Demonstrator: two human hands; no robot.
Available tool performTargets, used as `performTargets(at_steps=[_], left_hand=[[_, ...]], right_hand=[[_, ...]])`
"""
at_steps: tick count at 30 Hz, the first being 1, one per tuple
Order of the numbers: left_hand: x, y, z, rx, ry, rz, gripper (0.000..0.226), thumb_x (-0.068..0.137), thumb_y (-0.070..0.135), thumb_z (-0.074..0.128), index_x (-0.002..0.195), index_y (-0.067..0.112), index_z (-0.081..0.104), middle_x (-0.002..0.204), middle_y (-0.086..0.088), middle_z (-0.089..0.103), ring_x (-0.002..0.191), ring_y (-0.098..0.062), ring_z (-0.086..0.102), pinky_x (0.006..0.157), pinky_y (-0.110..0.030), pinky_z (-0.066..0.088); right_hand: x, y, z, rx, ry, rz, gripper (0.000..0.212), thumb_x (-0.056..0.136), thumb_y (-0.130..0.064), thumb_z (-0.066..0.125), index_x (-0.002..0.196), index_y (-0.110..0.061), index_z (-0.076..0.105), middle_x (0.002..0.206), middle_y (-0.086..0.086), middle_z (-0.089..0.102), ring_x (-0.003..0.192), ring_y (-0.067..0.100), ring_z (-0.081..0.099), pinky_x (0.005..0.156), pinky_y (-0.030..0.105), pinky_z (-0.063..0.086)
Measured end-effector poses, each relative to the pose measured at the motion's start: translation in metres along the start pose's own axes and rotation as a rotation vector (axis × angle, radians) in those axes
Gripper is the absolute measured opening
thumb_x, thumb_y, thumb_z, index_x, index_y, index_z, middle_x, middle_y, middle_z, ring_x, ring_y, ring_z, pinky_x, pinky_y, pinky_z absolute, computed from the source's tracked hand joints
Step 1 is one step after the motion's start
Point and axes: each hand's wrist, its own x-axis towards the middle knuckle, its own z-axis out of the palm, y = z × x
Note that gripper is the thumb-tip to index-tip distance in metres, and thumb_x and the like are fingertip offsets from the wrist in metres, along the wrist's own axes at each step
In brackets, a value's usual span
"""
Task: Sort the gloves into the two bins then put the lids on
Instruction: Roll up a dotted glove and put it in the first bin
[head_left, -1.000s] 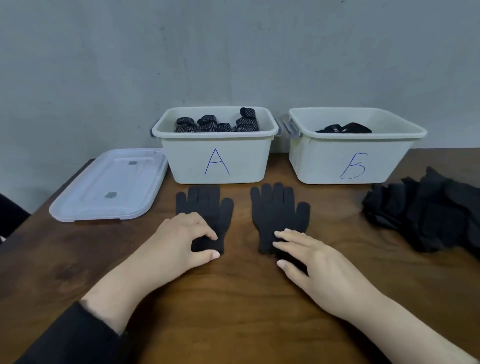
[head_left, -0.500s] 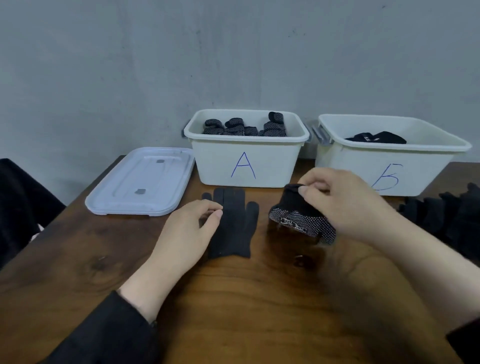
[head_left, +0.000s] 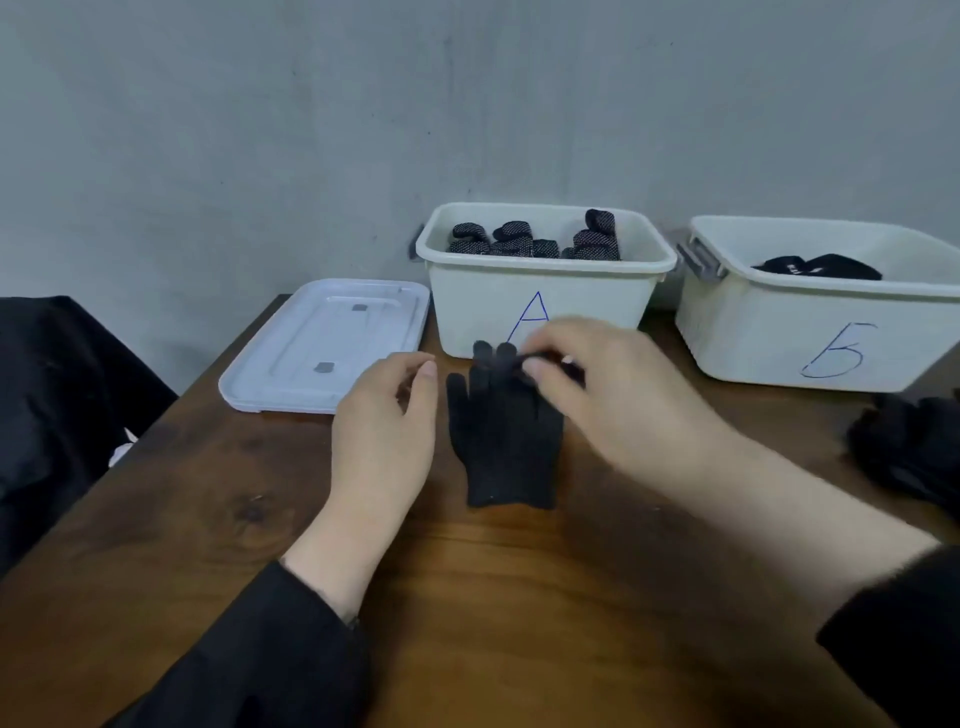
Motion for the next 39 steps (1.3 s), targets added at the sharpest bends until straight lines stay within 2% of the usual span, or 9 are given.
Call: performTargets(at_steps=[3, 5, 7, 10, 13, 17, 24, 32, 39], left_hand=[[0.000, -0.004, 0.004, 0.021, -0.110, 0.066, 0.019, 0.101, 0.030, 0.050, 0.102, 0.027, 0.069, 0.098, 0.019, 0.063, 0.095, 0.004, 0.056, 0.082, -0.015, 0.041], [-0.002, -0.008, 0.010, 0.081, -0.254, 0.136, 0.022, 0.100, 0.031, 0.051, 0.095, 0.024, 0.071, 0.096, 0.015, 0.063, 0.093, 0.002, 0.056, 0.081, -0.018, 0.043], [-0.004, -0.011, 0.015, 0.190, -0.405, 0.202, 0.028, 0.100, 0.037, 0.049, 0.090, 0.024, 0.072, 0.096, 0.013, 0.062, 0.094, -0.004, 0.056, 0.090, -0.030, 0.045], [-0.006, -0.013, 0.020, 0.418, -0.541, 0.231, 0.037, 0.101, 0.045, 0.044, 0.081, 0.026, 0.069, 0.096, 0.014, 0.059, 0.094, -0.010, 0.053, 0.096, -0.042, 0.042], [-0.007, -0.007, 0.022, 0.517, -0.460, 0.273, 0.042, 0.099, 0.050, 0.040, 0.081, 0.026, 0.069, 0.094, 0.014, 0.059, 0.092, -0.010, 0.052, 0.095, -0.041, 0.041], [-0.027, 0.019, 0.033, 0.397, -0.344, 0.410, 0.031, 0.100, 0.044, 0.044, 0.105, 0.031, 0.071, 0.104, 0.015, 0.064, 0.098, -0.009, 0.054, 0.091, -0.033, 0.038], [-0.090, 0.081, 0.096, 0.215, -0.524, 0.523, 0.040, 0.098, 0.050, 0.040, 0.135, 0.039, 0.052, 0.114, 0.024, 0.058, 0.103, 0.001, 0.052, 0.090, -0.020, 0.041], [-0.107, 0.121, 0.171, 0.147, -0.647, 0.467, 0.035, 0.102, 0.044, 0.041, 0.136, 0.037, 0.045, 0.115, 0.021, 0.058, 0.100, -0.003, 0.056, 0.085, -0.025, 0.051], [-0.105, 0.128, 0.183, 0.170, -0.728, 0.530, 0.042, 0.102, 0.048, 0.040, 0.143, 0.039, 0.040, 0.122, 0.021, 0.053, 0.106, -0.001, 0.054, 0.087, -0.024, 0.050]], right_hand=[[-0.054, 0.007, 0.052, -0.158, -0.300, -0.045, 0.043, 0.103, -0.045, 0.037, 0.134, -0.028, 0.063, 0.138, -0.010, 0.059, 0.128, 0.010, 0.052, 0.111, 0.040, 0.040], [-0.073, 0.011, 0.066, -0.118, -0.330, 0.040, 0.057, 0.101, -0.052, 0.024, 0.149, -0.031, 0.047, 0.158, -0.016, 0.037, 0.148, 0.001, 0.026, 0.125, 0.027, 0.013], [-0.079, 0.014, 0.064, -0.070, -0.261, 0.073, 0.056, 0.102, -0.052, 0.025, 0.150, -0.031, 0.044, 0.157, -0.019, 0.035, 0.148, -0.005, 0.019, 0.121, 0.016, 0.002], [-0.082, 0.022, 0.054, -0.047, -0.192, 0.119, 0.043, 0.105, -0.045, 0.038, 0.143, -0.032, 0.054, 0.149, -0.019, 0.046, 0.141, -0.004, 0.032, 0.122, 0.021, 0.015], [-0.090, 0.035, 0.045, -0.048, -0.181, 0.155, 0.040, 0.105, -0.042, 0.042, 0.140, -0.031, 0.057, 0.148, -0.018, 0.047, 0.139, -0.002, 0.035, 0.119, 0.020, 0.020], [-0.106, 0.055, 0.025, -0.043, -0.107, 0.220, 0.036, 0.105, -0.039, 0.045, 0.136, -0.029, 0.060, 0.142, -0.020, 0.052, 0.133, -0.004, 0.040, 0.114, 0.018, 0.025], [-0.154, 0.103, -0.026, -0.130, 0.109, 0.296, 0.019, 0.102, -0.025, 0.054, 0.113, -0.023, 0.070, 0.112, -0.016, 0.064, 0.105, 0.003, 0.057, 0.093, 0.034, 0.050], [-0.202, 0.155, -0.073, -0.364, 0.372, 0.352, 0.012, 0.096, -0.012, 0.063, 0.104, -0.017, 0.070, 0.109, -0.007, 0.065, 0.100, 0.015, 0.059, 0.084, 0.045, 0.050], [-0.210, 0.189, -0.114, -0.591, 0.527, 0.519, 0.035, 0.092, -0.021, 0.070, 0.126, -0.014, 0.065, 0.132, 0.001, 0.060, 0.122, 0.025, 0.053, 0.101, 0.045, 0.040]])
